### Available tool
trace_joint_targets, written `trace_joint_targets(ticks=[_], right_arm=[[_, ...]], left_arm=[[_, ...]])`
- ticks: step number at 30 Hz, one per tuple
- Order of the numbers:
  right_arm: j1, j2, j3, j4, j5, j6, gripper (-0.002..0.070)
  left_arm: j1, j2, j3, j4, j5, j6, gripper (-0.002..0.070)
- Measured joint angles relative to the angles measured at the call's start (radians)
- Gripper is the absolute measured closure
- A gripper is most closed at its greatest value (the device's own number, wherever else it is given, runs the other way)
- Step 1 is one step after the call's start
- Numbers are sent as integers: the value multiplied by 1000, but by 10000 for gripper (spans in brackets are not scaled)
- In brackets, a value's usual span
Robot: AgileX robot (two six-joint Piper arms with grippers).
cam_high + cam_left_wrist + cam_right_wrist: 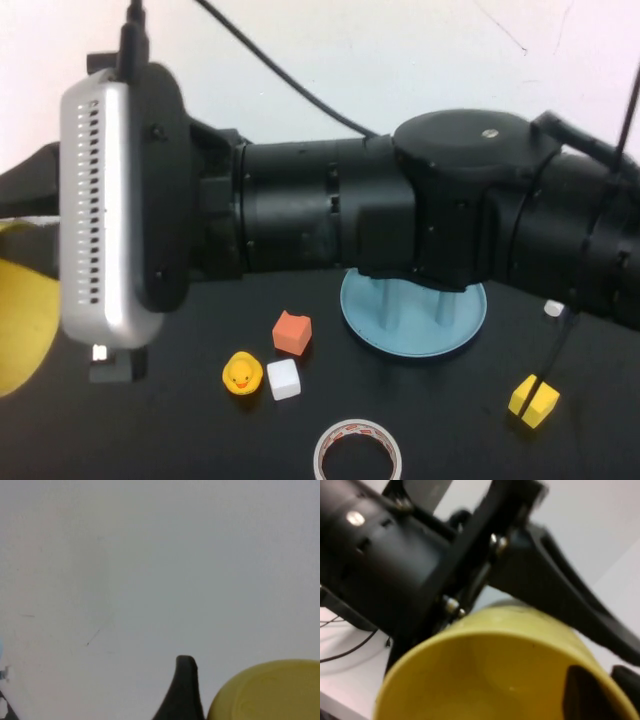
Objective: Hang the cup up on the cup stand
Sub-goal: Adjust the cup with two arms, then place the cup on the cup holder
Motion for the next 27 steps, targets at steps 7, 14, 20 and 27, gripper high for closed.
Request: trace_joint_targets(ticks=[7, 14, 20, 27], right_arm=[[6, 14, 0, -1, -99, 71, 302], [6, 10, 7, -3, -120, 159, 247], [6, -96, 142, -212, -161, 391, 246], [6, -260, 374, -473, -157, 700, 246]], left_arm=[[0, 0, 0, 0, -31, 118, 119], [0, 0, -2, -3, -144, 254, 120], [0, 0, -29, -10, -237, 475, 120], [0, 50, -89, -20, -277, 942, 120]])
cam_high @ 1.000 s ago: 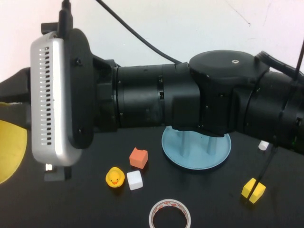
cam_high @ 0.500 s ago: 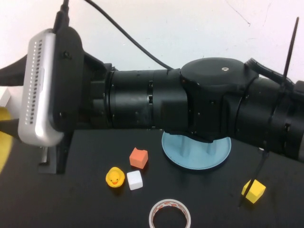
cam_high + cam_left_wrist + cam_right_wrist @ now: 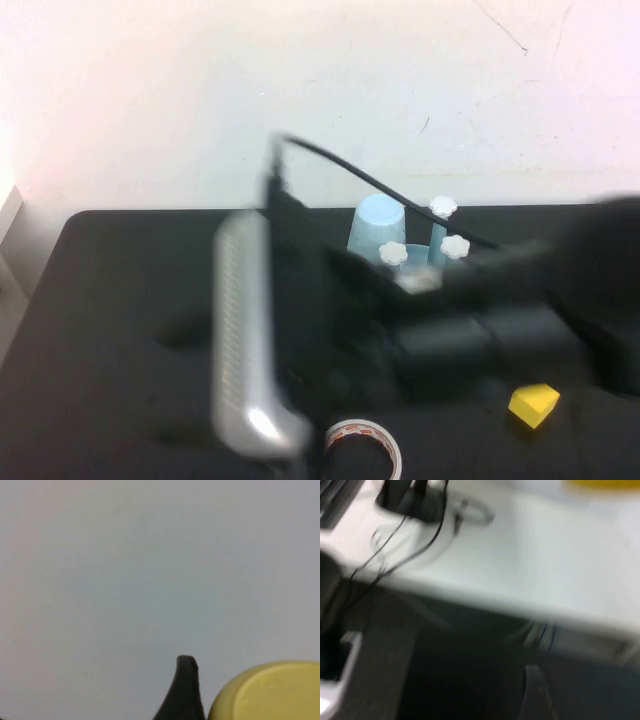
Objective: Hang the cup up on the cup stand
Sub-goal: Place the cup on the cup holder
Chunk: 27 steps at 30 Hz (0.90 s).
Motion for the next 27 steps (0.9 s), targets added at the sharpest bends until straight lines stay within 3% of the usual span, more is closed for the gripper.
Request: trace_joint_targets(ticks=[5, 10, 12, 14, 20, 27], right_arm=[[0, -145, 156, -332, 30, 354, 305], [0, -297, 260, -828, 183, 837, 492], [0, -343, 283, -1011, 277, 1048, 593], [0, -387, 308, -1177, 359, 1245, 640], [0, -508, 400, -1458, 451, 1525, 670], [0, -605, 493, -1616, 546, 1700, 675]], left_arm=[[0, 115, -71, -2, 99, 463, 120], [0, 296, -163, 13, 390, 690, 120], [0, 372, -210, 23, 512, 721, 120], [0, 454, -259, 32, 628, 739, 120], [-11, 743, -488, 52, 904, 728, 120], [-159, 1021, -787, 54, 842, 698, 120]])
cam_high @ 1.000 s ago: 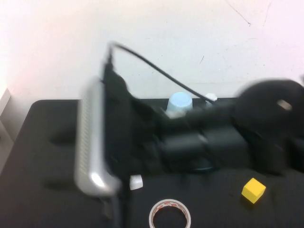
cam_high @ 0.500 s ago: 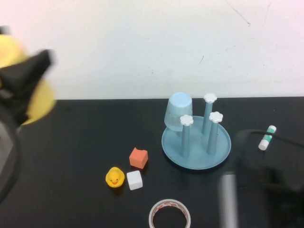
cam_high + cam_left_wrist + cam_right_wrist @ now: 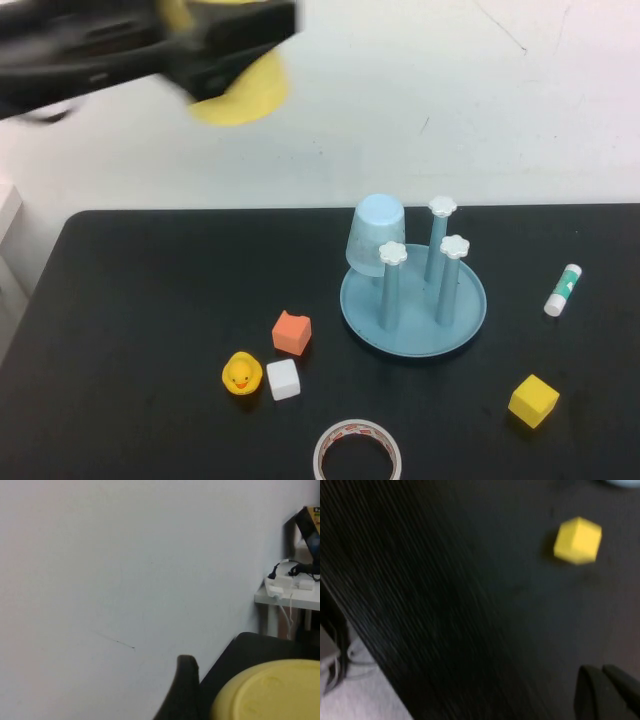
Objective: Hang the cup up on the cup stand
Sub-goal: Place the cup on the cup holder
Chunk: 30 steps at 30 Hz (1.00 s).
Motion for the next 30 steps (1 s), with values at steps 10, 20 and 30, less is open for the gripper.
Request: trace_joint_targets(ticks=[10, 20, 30], right_arm=[[0, -20, 28, -3, 110, 117, 676], [0, -20, 28, 0, -56, 174, 676], [0, -20, 28, 0, -63, 176, 676]], left_arm=[[-229, 319, -266, -4, -213, 38, 121], [-344, 640, -483, -8, -338, 145, 121], [-359, 893, -758, -14, -396, 113, 122]])
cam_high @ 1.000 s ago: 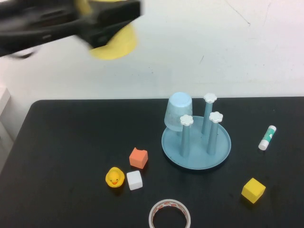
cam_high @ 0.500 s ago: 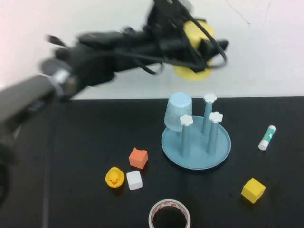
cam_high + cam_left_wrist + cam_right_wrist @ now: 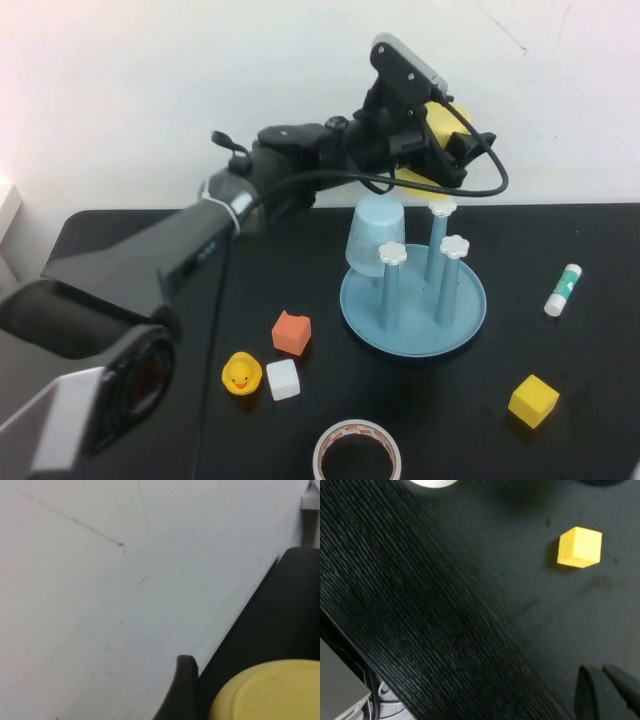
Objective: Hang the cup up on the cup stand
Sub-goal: Place the cup on the cup holder
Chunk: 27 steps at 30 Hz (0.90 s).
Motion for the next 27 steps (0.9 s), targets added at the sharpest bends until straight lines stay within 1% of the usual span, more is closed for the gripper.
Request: trace_joint_targets(ticks=[6, 11, 15, 19, 24, 27], right_arm=[[0, 0, 0, 0, 0, 0, 676], [0, 0, 0, 0, 0, 0, 676], [0, 0, 0, 0, 0, 0, 676], [0, 0, 0, 0, 0, 0, 676], [0, 0, 0, 0, -2, 0, 676], [0, 0, 0, 0, -2, 0, 676]], left_arm=[[0, 103, -103, -4, 0, -105, 122], [-8, 143, -129, -6, -21, -165, 122], [-29, 152, -135, -9, -82, -173, 122], [-45, 167, -135, -11, -100, -171, 122], [-51, 192, -135, -11, -107, -154, 122], [-52, 196, -135, -11, -145, -158, 122]])
